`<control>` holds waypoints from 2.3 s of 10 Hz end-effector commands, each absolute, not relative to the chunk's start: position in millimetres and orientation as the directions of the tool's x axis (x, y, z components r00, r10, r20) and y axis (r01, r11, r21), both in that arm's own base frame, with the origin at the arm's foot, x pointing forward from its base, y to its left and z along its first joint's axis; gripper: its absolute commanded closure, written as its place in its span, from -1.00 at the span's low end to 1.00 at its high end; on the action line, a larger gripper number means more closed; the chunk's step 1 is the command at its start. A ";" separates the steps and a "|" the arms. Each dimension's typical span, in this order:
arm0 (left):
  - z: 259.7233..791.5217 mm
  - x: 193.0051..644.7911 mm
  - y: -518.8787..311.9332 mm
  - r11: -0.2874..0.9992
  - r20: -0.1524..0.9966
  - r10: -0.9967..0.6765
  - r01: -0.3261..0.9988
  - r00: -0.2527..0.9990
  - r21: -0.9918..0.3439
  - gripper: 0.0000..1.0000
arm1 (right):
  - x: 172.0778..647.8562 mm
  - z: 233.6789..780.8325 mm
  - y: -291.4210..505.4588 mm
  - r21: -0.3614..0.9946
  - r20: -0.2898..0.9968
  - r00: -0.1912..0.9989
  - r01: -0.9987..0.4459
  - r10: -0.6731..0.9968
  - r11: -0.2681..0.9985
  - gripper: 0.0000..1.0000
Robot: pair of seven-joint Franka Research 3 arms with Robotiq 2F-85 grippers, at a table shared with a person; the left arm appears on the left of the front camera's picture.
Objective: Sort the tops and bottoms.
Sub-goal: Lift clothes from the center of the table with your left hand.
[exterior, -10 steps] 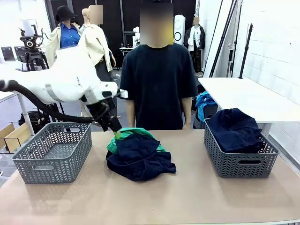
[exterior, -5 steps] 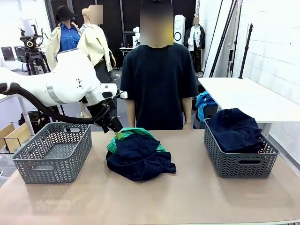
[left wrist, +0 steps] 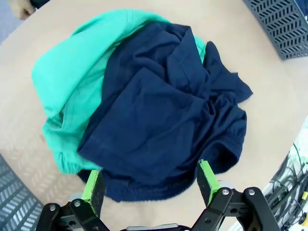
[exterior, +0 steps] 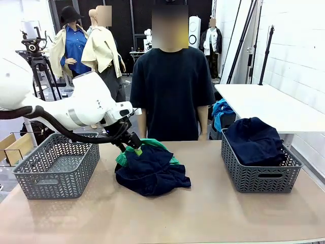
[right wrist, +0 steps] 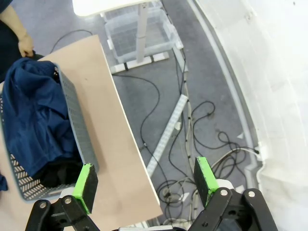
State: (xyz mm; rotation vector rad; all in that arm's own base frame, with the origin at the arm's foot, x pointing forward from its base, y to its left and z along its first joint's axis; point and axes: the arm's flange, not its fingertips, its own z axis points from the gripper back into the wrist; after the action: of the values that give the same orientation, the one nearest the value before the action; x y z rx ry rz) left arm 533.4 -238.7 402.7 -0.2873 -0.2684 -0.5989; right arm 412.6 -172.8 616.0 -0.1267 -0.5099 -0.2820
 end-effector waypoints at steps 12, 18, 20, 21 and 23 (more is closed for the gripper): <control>349.9 517.0 -289.7 0.752 0.320 -0.633 0.658 0.705 0.040 0.26 | 412.9 616.5 -173.5 -0.047 0.492 0.839 0.293 -0.233 0.955 -1.00; 354.2 516.8 -287.5 0.766 0.312 -0.621 0.642 0.719 0.045 1.00 | 412.9 616.5 -173.5 -0.047 0.492 0.839 0.293 -0.233 0.955 -1.00; 363.5 514.1 -283.7 0.760 0.302 -0.627 0.649 0.719 0.033 1.00 | 412.9 616.5 -173.5 -0.047 0.492 0.839 0.293 -0.233 0.955 -1.00; 369.7 511.0 -282.0 0.756 0.303 -0.631 0.654 0.714 0.034 1.00 | 412.9 616.5 -173.5 -0.047 0.492 0.839 0.293 -0.233 0.955 -1.00; 397.9 500.1 -275.5 0.722 0.296 -0.662 0.692 0.689 0.005 1.00 | 412.9 616.5 -173.5 -0.047 0.492 0.839 0.293 -0.233 0.955 -1.00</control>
State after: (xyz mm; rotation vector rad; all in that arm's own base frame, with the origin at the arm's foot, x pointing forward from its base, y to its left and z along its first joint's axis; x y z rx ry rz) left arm 510.6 -286.1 379.4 -0.0856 -0.3096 -0.7334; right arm 412.7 -172.7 616.0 -0.1268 -0.5097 -0.2819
